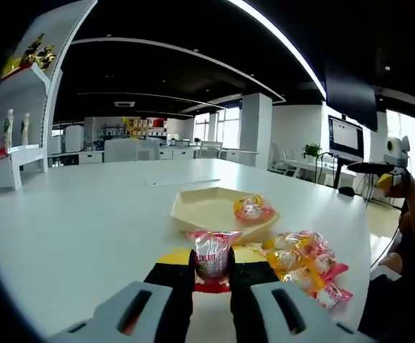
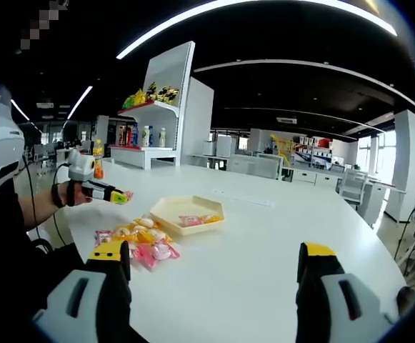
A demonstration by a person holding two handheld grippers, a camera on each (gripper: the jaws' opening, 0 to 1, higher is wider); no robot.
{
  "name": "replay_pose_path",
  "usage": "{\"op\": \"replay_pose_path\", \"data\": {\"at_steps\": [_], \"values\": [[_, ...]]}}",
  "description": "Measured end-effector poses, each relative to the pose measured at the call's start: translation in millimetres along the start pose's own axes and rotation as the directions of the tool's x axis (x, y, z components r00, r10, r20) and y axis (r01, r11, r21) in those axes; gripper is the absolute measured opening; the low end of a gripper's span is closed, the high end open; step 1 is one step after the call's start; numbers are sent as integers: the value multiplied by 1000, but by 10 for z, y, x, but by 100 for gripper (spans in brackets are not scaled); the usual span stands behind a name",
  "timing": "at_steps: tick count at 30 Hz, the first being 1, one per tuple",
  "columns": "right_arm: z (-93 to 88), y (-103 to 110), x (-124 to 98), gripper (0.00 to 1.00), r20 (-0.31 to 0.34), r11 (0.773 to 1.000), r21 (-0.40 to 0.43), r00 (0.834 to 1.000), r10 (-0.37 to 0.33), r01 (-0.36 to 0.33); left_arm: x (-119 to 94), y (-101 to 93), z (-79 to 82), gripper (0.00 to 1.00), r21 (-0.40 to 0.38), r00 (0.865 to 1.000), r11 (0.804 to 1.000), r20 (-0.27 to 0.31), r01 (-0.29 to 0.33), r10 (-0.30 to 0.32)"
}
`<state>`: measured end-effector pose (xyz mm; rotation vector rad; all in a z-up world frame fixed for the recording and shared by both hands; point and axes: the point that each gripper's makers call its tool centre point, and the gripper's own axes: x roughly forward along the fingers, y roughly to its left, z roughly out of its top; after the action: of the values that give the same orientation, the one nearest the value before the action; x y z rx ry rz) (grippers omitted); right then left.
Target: Pick up the marshmallows scattered on the table and place them into the bowl on the table
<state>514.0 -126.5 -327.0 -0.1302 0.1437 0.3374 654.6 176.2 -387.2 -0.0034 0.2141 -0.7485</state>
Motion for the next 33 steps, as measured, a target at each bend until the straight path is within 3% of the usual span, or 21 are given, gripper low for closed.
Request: {"op": "replay_pose_path", "data": {"at_steps": [33], "values": [[-46, 54, 126, 97, -23, 999, 17, 999, 29, -29, 20, -154, 171, 18, -11, 997, 997, 24, 74, -74]]}}
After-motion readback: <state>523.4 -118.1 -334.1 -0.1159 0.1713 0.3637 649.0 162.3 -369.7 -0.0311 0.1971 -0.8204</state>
